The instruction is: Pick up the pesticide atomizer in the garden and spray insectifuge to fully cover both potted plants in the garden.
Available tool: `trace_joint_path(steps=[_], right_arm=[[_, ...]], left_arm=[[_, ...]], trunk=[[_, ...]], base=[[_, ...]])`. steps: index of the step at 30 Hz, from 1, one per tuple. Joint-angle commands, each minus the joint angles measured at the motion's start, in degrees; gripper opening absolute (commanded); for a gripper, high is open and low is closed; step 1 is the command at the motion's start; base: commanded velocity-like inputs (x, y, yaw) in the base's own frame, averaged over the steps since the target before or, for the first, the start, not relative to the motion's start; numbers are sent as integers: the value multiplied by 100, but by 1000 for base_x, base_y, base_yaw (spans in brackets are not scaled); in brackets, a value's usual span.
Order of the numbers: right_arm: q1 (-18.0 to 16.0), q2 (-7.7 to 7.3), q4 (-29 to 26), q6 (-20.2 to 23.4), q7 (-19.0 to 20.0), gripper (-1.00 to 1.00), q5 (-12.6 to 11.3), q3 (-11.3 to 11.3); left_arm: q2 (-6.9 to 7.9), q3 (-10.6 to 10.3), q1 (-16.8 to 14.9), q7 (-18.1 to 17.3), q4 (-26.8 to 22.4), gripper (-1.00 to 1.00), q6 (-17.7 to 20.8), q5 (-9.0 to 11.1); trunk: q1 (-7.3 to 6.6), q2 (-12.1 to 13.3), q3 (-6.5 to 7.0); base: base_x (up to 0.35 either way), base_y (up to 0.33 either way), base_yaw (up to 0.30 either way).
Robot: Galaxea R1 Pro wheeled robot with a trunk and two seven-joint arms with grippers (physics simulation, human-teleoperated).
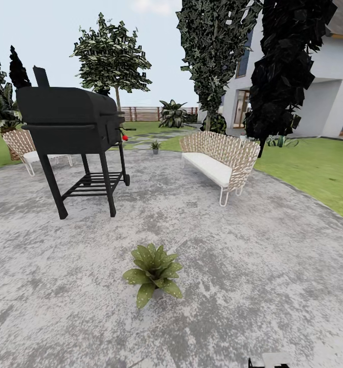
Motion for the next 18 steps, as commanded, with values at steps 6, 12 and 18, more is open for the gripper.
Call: trace_joint_path(steps=[6, 12, 18], right_arm=[[-5, 33, 92, 4, -32, 100, 47, -33], [-5, 38, 133, 10, -29, 100, 44, -34], [-5, 38, 134, 10, -29, 100, 44, -34]], left_arm=[[-5, -51, 0, -3, 6, -100, -9, 63], [-66, -41, -2, -8, 0, -100, -17, 71], [-86, -35, -1, -9, -3, -100, -17, 61]], trunk=[[-1, -2, -5], [-1, -2, -5], [-1, -2, -5]], base=[[0, 0, 0], [0, 0, 0], [0, 0, 0]])
